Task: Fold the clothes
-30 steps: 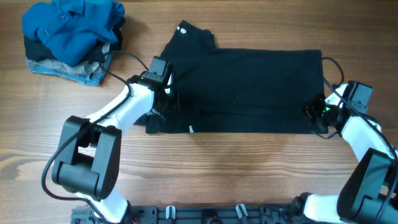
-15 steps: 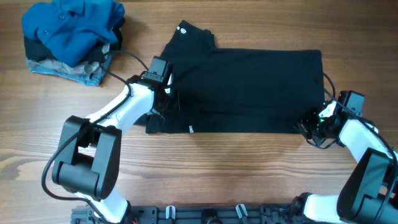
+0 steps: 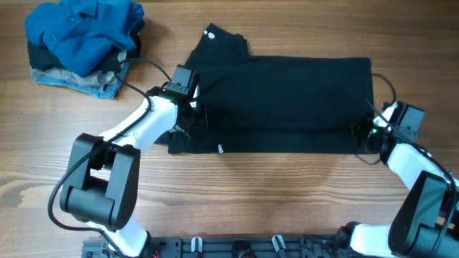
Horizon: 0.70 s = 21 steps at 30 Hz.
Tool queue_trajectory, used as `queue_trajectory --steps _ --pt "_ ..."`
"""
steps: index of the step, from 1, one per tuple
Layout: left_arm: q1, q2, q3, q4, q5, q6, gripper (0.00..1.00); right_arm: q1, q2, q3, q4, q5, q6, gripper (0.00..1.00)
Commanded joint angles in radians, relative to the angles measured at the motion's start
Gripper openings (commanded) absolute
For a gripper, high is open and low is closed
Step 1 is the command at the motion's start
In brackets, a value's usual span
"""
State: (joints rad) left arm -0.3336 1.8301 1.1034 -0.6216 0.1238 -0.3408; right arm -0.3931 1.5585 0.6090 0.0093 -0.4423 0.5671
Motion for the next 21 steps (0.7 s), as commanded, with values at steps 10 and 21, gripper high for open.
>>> queue_trajectory --steps 10,21 --pt "-0.001 0.011 -0.008 0.004 -0.014 0.019 0.17 0.035 -0.008 0.041 -0.182 -0.443 -0.077 0.04" --pt "-0.001 0.011 -0.008 0.004 -0.013 0.020 0.18 0.198 0.000 0.037 -0.399 0.113 -0.089 0.04"
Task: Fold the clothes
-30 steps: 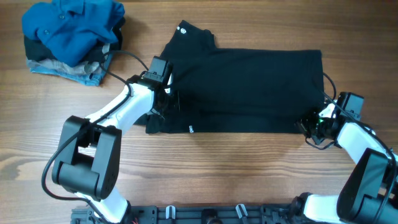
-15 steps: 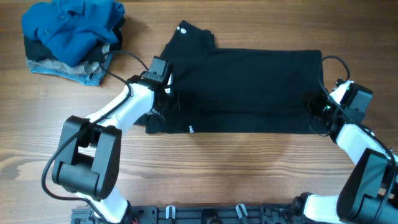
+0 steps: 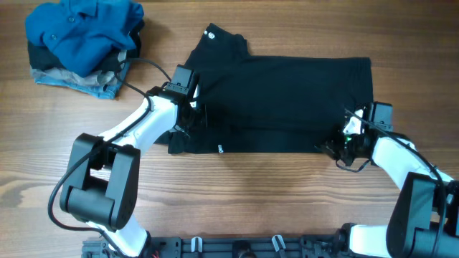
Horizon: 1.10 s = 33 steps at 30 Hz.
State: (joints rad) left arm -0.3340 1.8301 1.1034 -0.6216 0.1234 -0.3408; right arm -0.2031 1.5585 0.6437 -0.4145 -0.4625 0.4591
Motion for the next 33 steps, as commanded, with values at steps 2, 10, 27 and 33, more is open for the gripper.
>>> queue_trajectory --steps 2,10,27,33 --pt "-0.001 0.011 -0.008 0.004 -0.013 0.019 0.17 0.008 0.012 0.002 0.055 0.133 0.048 0.04" --pt "-0.001 0.011 -0.008 0.004 -0.013 0.019 0.17 0.008 0.126 0.002 0.190 0.120 0.094 0.04" --pt "-0.001 0.011 -0.008 0.004 -0.013 0.020 0.18 -0.039 0.072 0.014 0.428 -0.045 0.084 0.11" --pt "-0.001 0.011 -0.008 0.003 -0.013 0.020 0.18 -0.088 0.072 0.014 0.372 -0.032 0.010 0.11"
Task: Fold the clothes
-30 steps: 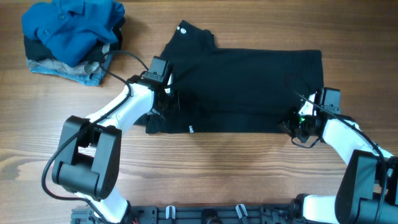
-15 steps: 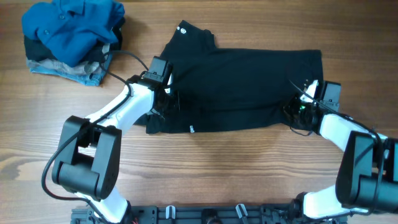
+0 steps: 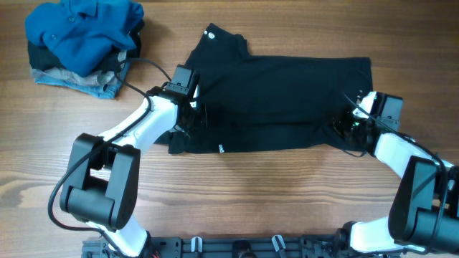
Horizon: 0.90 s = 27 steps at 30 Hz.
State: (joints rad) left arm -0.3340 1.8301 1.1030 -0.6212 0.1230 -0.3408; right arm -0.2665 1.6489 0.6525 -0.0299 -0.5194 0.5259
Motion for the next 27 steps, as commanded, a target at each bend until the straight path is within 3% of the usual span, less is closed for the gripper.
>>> queue_trajectory --steps 1,7,10,14,18,23,25,27 --pt "-0.001 0.011 -0.007 0.003 -0.013 0.020 0.18 -0.033 -0.019 0.005 -0.010 0.009 -0.058 0.11" --pt "-0.001 0.011 -0.007 0.003 -0.013 0.020 0.19 -0.067 -0.047 0.013 0.042 -0.176 -0.132 0.13" --pt "-0.001 0.011 -0.007 0.003 -0.013 0.020 0.19 -0.074 -0.091 0.021 -0.077 -0.211 -0.132 0.08" --pt "-0.001 0.011 -0.007 0.003 -0.013 0.020 0.19 -0.073 -0.091 0.020 -0.296 -0.010 -0.130 0.04" --pt "-0.001 0.011 -0.007 0.003 -0.013 0.020 0.19 -0.073 -0.082 0.018 -0.348 0.177 -0.124 0.04" --pt "-0.001 0.011 -0.007 0.003 -0.013 0.020 0.19 -0.073 -0.081 0.006 -0.235 0.130 -0.082 0.04" --pt "-0.001 0.011 -0.007 -0.003 -0.013 0.020 0.19 -0.074 -0.081 0.008 -0.241 0.058 -0.131 0.04" --pt "-0.001 0.011 -0.007 -0.012 -0.013 0.020 0.18 -0.073 -0.081 0.008 -0.282 0.114 -0.130 0.04"
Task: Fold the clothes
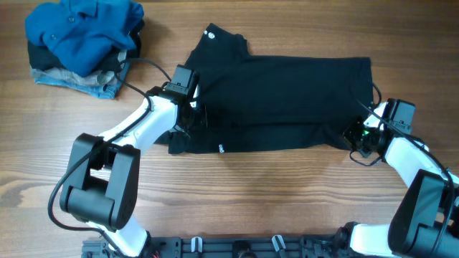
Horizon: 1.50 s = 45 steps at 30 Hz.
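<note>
A black garment (pixel 280 93) lies spread flat across the middle of the table, with a small white label (pixel 220 149) at its front edge. My left gripper (pixel 199 117) rests on the garment's left part; its dark fingers blend into the cloth. My right gripper (pixel 353 136) sits at the garment's front right corner, where the hem is tucked inward and slants up. The overhead view does not show whether either gripper is open or shut.
A pile of other clothes (pixel 82 43), blue on top with black and denim beneath, sits at the back left corner. Black cables run from both wrists across the wooden table (pixel 258 201).
My right gripper has moved right and slightly down, from over the cloth to the garment's right edge. The tucked front right corner has stayed where it was. The left arm has not moved.
At first my right gripper was at the garment's square front right corner. Then it was further left along the front hem. After that it was higher, with the corner drawn inward. Now it is back by the right edge. My left gripper stayed on the left part throughout.
</note>
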Tool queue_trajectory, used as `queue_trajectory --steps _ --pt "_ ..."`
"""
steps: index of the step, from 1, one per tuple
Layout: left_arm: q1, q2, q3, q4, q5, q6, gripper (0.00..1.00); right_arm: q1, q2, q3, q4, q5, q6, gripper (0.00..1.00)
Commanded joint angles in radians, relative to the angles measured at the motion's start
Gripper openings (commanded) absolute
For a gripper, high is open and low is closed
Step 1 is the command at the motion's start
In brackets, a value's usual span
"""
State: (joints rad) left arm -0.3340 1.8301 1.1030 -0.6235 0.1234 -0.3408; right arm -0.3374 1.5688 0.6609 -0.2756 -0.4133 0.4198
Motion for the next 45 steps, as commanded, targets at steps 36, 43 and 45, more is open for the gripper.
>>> queue_trajectory --steps 36,43,45 --pt "-0.001 0.011 -0.007 -0.015 -0.013 0.020 0.20 0.094 0.101 0.033 -0.030 -0.062 -0.013 0.04" --pt "-0.001 0.011 -0.007 -0.013 -0.013 0.020 0.19 0.094 0.114 0.035 0.299 -0.068 0.137 0.04" --pt "-0.001 0.011 -0.007 -0.013 -0.013 0.020 0.19 0.089 0.105 0.048 0.315 -0.073 0.136 0.04"
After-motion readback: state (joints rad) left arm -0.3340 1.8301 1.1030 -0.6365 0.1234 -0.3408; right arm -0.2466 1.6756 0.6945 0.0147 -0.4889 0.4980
